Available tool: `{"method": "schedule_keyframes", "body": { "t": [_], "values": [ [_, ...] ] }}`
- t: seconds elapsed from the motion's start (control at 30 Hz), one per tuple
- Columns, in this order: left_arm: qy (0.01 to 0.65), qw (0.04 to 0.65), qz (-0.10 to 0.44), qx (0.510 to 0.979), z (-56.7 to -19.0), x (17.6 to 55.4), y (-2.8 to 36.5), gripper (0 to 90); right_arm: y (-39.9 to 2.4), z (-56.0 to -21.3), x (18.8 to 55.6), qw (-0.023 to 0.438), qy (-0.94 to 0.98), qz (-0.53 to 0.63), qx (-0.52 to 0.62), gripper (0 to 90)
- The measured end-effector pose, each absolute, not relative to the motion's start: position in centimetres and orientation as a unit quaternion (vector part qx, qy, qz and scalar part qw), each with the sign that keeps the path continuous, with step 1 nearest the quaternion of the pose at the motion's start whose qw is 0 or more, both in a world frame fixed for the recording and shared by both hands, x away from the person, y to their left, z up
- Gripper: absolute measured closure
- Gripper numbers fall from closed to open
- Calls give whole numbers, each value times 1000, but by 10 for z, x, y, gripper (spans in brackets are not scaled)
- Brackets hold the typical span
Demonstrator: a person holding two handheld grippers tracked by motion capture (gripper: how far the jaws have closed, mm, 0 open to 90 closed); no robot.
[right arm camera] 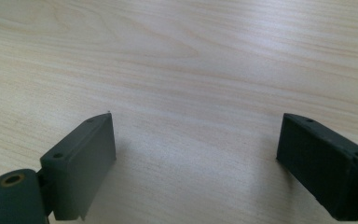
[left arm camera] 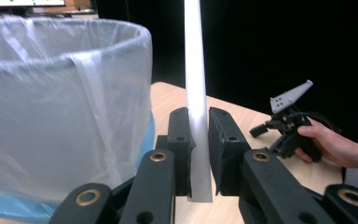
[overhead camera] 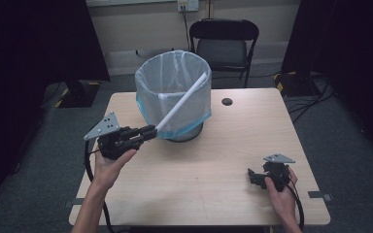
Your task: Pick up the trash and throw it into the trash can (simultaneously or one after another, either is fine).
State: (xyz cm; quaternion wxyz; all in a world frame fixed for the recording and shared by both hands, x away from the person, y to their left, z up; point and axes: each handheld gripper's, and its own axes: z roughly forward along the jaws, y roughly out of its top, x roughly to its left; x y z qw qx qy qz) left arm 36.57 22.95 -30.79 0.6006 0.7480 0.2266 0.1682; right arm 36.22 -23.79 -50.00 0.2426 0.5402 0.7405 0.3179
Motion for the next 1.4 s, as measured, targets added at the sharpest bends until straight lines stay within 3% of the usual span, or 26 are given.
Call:
{"method": "schedule_keyframes", "body": {
  "t": [1.4],
  "values": [
    [252, 617, 209, 716, -240, 445, 224, 799, -238, -500, 362, 243, 741, 318, 540, 106]
  ]
}}
